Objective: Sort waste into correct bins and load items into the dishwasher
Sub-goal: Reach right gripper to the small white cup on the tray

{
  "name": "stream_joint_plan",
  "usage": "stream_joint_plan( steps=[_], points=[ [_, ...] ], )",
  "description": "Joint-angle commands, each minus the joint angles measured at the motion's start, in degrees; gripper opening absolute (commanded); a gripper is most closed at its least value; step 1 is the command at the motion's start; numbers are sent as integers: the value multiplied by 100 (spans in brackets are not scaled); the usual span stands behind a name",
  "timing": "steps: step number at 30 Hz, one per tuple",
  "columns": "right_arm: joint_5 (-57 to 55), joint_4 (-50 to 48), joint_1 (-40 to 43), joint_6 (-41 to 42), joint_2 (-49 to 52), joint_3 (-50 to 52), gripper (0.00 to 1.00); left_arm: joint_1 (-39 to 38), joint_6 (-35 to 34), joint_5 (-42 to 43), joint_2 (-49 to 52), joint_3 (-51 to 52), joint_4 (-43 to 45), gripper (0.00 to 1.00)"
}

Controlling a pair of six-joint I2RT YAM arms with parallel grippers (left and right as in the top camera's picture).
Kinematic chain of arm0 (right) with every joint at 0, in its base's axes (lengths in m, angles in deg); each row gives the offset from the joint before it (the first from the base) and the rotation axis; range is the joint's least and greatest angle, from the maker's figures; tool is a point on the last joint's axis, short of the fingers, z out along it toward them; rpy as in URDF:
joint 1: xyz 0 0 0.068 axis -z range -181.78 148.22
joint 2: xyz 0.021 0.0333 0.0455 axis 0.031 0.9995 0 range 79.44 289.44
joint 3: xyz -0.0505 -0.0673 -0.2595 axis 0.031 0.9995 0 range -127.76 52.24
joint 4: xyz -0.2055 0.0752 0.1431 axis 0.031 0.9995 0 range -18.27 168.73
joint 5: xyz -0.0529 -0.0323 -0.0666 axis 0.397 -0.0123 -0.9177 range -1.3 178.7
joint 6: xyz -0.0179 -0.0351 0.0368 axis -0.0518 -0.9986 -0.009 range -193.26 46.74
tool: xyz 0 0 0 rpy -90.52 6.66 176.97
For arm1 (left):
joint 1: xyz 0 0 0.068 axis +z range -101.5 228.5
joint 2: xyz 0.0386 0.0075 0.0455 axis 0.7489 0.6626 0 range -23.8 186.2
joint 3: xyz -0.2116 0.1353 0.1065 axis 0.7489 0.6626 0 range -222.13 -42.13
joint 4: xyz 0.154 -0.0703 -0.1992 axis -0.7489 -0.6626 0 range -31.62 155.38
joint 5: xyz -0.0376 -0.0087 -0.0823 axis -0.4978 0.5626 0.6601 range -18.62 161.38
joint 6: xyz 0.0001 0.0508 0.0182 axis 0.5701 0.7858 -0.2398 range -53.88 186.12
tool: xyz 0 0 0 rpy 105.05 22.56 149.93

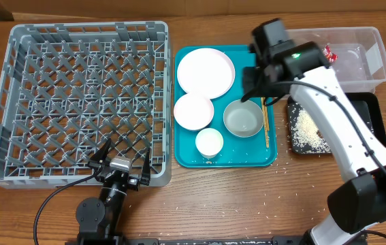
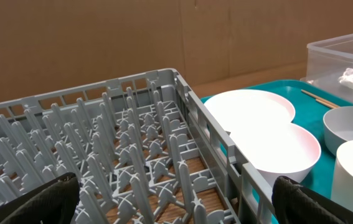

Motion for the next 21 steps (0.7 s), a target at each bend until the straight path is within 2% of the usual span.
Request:
stream_joint_plan(
  steps=[1,6,14,21],
  points=[
    [-223,122,179,192,7,247,38,31,107,26,-55,24,-2,100],
    [-212,177,212,616,7,643,40,31,107,26,-55,24,-2,100],
    [-186,-177,212,774,7,1123,46,31,107,26,-55,24,-2,100],
    [612,-278,66,684,7,1204,45,31,107,26,-55,24,-2,100]
  ],
)
